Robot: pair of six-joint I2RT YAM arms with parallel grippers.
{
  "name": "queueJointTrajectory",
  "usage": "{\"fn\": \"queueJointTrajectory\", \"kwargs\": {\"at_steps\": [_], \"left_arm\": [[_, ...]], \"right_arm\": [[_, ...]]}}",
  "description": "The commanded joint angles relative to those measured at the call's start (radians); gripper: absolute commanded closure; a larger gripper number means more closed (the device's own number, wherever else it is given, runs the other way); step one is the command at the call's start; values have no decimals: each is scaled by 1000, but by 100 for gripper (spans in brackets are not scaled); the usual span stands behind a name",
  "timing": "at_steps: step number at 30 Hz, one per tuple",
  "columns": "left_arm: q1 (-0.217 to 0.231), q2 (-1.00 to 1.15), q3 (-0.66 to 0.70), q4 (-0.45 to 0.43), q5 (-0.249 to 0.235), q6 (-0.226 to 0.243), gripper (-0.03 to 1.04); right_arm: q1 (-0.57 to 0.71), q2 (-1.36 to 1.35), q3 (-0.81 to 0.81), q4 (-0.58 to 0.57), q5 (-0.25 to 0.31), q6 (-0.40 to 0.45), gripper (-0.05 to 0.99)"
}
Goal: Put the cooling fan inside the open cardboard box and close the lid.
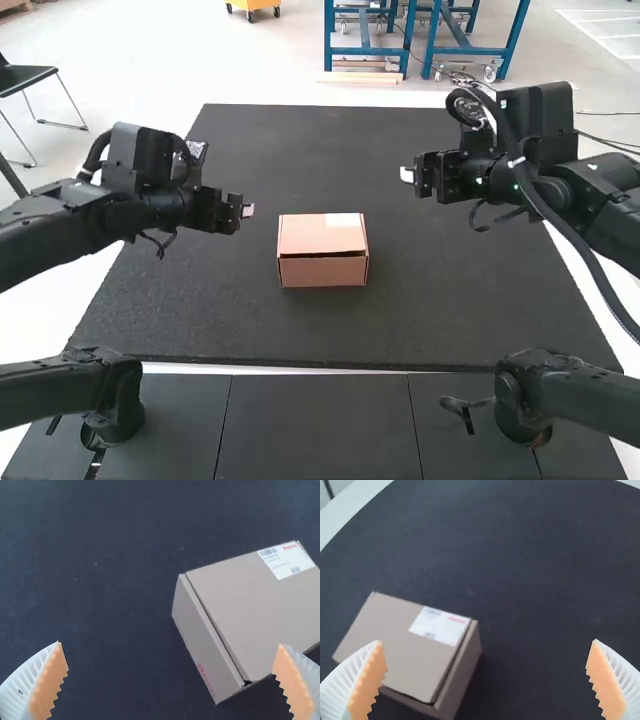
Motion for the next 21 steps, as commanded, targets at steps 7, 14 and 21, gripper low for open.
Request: {"fn": "queueJointTrajectory", "kwargs": {"at_steps": [7, 14, 21], "left_arm": [[23, -227, -213, 261, -12, 7, 4], [76, -474, -359, 430, -39, 10, 4], [108, -650, -406, 451, 63, 12, 4]], "right_arm": [[-107, -223, -194, 212, 46, 82, 2], [-225, -368, -346, 347, 66, 36, 2], [-326, -502, -530, 550, 27, 23, 2]]}}
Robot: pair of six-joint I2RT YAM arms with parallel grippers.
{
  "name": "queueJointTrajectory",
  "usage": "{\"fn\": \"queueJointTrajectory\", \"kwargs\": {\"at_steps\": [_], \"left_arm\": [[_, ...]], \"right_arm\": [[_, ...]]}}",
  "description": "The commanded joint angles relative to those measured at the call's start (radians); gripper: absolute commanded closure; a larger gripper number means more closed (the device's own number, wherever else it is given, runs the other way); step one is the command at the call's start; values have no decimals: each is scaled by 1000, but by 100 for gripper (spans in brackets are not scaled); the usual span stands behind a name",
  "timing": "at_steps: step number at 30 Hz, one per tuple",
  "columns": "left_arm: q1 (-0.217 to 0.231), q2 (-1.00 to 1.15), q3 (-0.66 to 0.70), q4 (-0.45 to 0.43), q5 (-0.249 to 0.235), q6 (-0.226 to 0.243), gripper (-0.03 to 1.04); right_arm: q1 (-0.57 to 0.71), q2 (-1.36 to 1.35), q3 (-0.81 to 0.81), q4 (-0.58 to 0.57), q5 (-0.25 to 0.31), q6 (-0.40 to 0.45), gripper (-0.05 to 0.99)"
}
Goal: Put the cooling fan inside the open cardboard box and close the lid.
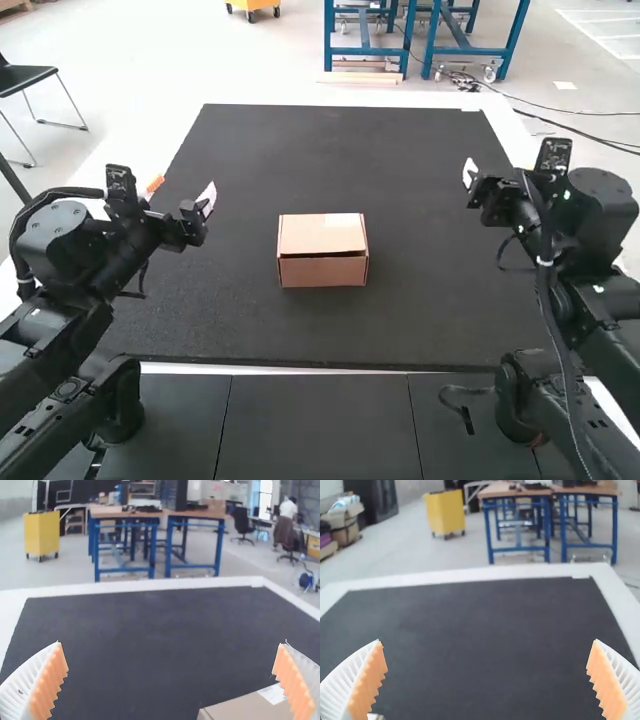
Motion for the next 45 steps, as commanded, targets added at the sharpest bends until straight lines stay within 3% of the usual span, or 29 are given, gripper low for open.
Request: {"fn": "queueJointTrajectory", "kwargs": {"at_steps": [1, 5, 7, 10, 12, 14, 18, 22, 26, 28, 31, 45], "left_arm": [[12, -46, 4, 12, 88, 11, 4], [13, -78, -50, 58, 93, 36, 4], [15, -118, -102, 79, 93, 71, 4], [18, -256, -177, 116, 93, 48, 4], [27, -245, -197, 128, 91, -13, 4], [50, -256, -211, 125, 91, -39, 4], [125, -256, -213, 82, 91, -65, 4], [194, -256, -213, 13, 89, -59, 4], [236, -256, -213, -14, 93, -75, 4], [249, -256, -213, -24, 91, -99, 4], [263, -256, -213, -114, 80, -99, 4], [272, -256, -213, -140, 71, -92, 4]], "right_arm": [[-45, -59, -65, 70, -19, -13, 2], [-82, -103, -142, 113, -63, -13, 2], [-97, -123, -189, 130, -86, -13, 2], [-116, -163, -238, 159, -112, -13, 2], [-114, -209, -280, 162, -114, -13, 2], [-114, -275, -324, 151, -114, -13, 2], [-123, -355, -338, 90, -115, -13, 2], [-108, -352, -340, -54, -108, -84, 2], [-88, -352, -338, -68, -98, -74, 2], [-87, -352, -338, -77, -86, -44, 2], [-80, -352, -340, -118, -89, -16, 2], [-61, -353, -340, -117, -86, -30, 2]]}}
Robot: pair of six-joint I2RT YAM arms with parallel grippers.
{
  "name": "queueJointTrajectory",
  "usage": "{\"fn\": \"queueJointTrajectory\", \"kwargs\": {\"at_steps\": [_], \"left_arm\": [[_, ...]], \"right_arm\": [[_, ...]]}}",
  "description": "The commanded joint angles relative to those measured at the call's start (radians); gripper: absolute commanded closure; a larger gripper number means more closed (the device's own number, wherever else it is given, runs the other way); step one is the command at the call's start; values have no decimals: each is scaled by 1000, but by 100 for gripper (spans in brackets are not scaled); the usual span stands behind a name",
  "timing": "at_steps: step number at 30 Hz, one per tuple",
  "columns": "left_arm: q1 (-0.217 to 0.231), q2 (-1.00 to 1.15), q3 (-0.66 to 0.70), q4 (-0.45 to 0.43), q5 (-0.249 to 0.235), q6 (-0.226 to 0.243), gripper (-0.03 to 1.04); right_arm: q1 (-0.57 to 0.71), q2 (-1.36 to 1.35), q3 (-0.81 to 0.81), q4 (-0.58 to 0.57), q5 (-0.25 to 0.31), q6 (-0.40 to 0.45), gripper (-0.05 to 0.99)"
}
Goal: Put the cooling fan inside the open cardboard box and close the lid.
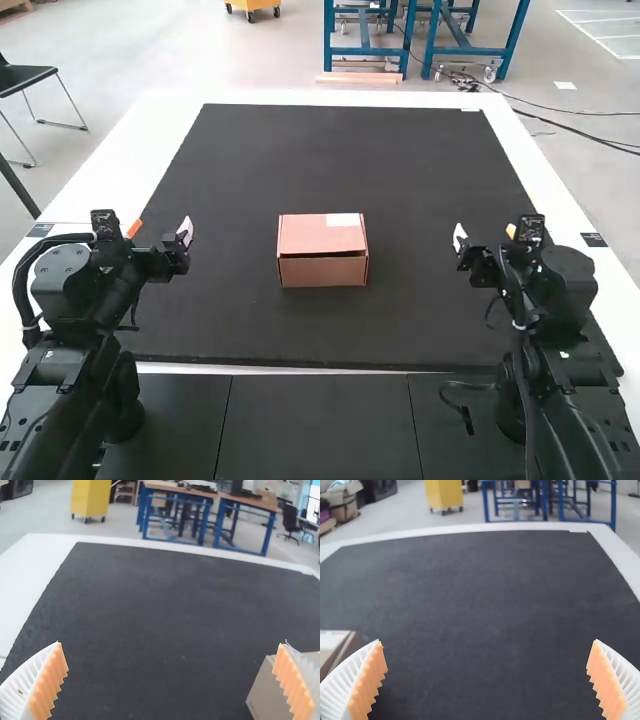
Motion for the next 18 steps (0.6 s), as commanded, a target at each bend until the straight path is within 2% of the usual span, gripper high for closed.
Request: {"fn": "queueJointTrajectory", "kwargs": {"at_steps": [1, 18], "left_arm": [[4, -14, -6, 4, -8, 3, 4], [13, -14, -6, 4, -8, 4, 4]], "right_arm": [[11, -5, -4, -9, 7, -1, 2], [0, -5, -4, -5, 8, -25, 2]]}}
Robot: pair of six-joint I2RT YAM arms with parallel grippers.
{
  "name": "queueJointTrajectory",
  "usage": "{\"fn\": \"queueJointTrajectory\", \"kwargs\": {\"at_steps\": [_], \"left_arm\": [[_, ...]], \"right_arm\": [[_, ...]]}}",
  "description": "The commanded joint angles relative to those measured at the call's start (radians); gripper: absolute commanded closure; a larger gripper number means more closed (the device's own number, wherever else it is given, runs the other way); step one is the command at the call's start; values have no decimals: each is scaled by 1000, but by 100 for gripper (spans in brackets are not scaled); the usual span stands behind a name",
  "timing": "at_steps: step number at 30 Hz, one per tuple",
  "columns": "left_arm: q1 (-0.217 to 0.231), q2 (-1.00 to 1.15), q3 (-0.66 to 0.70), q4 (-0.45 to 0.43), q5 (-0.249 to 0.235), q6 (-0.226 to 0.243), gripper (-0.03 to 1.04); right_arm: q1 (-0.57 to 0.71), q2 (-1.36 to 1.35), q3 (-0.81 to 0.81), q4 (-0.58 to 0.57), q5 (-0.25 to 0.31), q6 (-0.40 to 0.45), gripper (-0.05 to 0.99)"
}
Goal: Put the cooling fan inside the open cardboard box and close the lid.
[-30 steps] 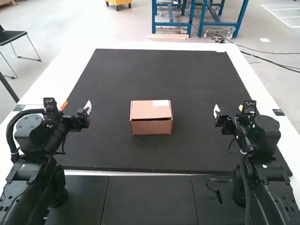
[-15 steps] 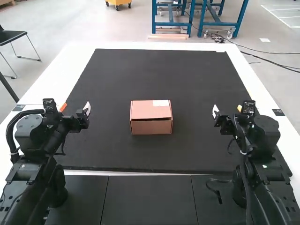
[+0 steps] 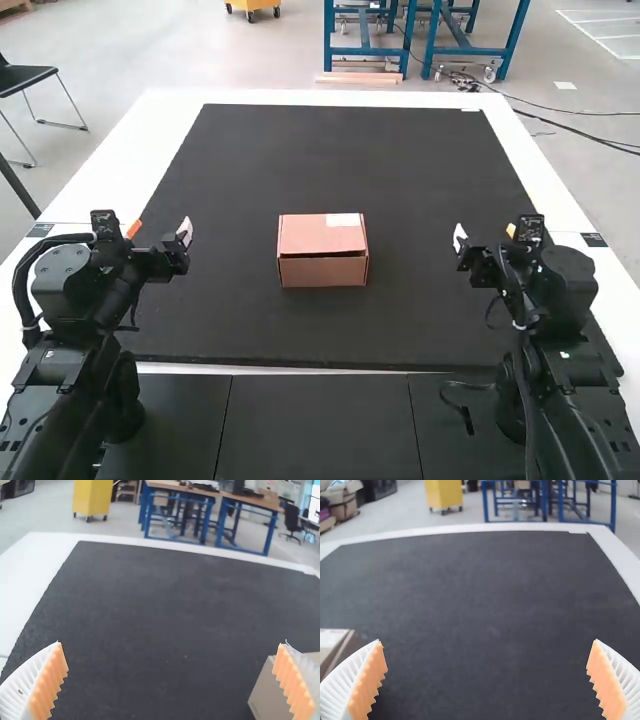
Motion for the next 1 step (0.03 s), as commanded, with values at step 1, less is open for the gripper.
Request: {"fn": "queueJointTrajectory", "kwargs": {"at_steps": [1], "left_arm": [[8, -14, -6, 3, -7, 4, 4]], "right_arm": [[0, -5, -4, -6, 8, -13, 2]]}}
